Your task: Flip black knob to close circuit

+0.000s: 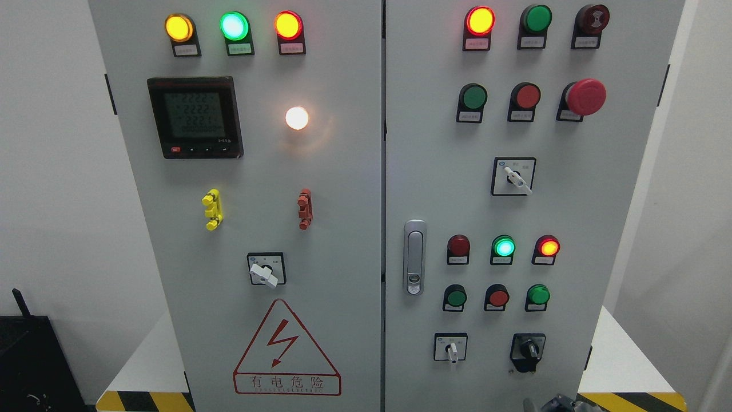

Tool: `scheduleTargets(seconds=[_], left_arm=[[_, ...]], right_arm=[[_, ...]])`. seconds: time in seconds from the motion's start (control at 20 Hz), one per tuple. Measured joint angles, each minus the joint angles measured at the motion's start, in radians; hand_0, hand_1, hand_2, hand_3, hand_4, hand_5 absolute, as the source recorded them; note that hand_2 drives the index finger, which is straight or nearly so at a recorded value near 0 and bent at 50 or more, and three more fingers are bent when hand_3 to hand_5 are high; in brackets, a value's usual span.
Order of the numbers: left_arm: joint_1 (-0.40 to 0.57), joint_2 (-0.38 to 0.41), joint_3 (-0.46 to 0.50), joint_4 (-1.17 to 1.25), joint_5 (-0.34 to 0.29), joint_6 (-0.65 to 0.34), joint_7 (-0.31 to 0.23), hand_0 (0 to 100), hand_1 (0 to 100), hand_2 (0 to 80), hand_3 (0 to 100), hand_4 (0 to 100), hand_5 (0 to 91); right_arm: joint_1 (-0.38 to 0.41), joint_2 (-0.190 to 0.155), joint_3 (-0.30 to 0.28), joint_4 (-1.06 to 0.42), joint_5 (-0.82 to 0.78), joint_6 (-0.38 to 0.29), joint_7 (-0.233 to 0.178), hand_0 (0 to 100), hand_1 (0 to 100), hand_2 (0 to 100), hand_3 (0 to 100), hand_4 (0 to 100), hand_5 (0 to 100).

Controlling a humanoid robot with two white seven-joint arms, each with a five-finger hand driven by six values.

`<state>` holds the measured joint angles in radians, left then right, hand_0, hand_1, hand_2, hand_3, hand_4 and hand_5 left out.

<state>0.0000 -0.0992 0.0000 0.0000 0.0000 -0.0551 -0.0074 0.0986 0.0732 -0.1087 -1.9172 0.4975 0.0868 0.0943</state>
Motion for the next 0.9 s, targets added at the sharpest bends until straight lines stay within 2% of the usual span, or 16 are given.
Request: scheduleTargets(seconds=[0.05, 0.15, 0.4, 0.65, 0.9], left_arm=[[0.000, 0.000, 0.000, 0.000, 0.000, 0.000, 0.000, 0, 0, 0.0, 5, 3, 0.0], [0.000, 0.000, 0.000, 0.000, 0.000, 0.000, 0.000, 0, 0, 0.0, 5, 3, 0.0], [0.000, 0.000, 0.000, 0.000, 0.000, 0.000, 0.000, 0, 0, 0.0, 5, 3, 0.0], [0.000, 0.000, 0.000, 0.000, 0.000, 0.000, 0.000, 0, 0, 0.0, 5, 3, 0.0], [0.000, 0.000, 0.000, 0.000, 0.000, 0.000, 0.000, 0, 0, 0.0, 5, 3, 0.0]], right_arm=[[0.031, 0.004, -0.007, -0.013, -0.067, -0.034, -0.002, 0, 0, 4, 16, 15, 1], [0.088, 0.011, -0.018, -0.032, -0.189, -0.090, 0.009, 0, 0, 0, 12, 11, 0], [0.208, 0.022, -0.040, -0.067, -0.422, -0.201, 0.086, 0, 0, 0, 7, 6, 0], [0.265, 0.028, -0.052, -0.083, -0.529, -0.235, 0.128, 0, 0, 0, 7, 6, 0], [0.296, 0.031, -0.058, -0.091, -0.573, -0.247, 0.144, 0, 0, 0, 8, 8, 0]])
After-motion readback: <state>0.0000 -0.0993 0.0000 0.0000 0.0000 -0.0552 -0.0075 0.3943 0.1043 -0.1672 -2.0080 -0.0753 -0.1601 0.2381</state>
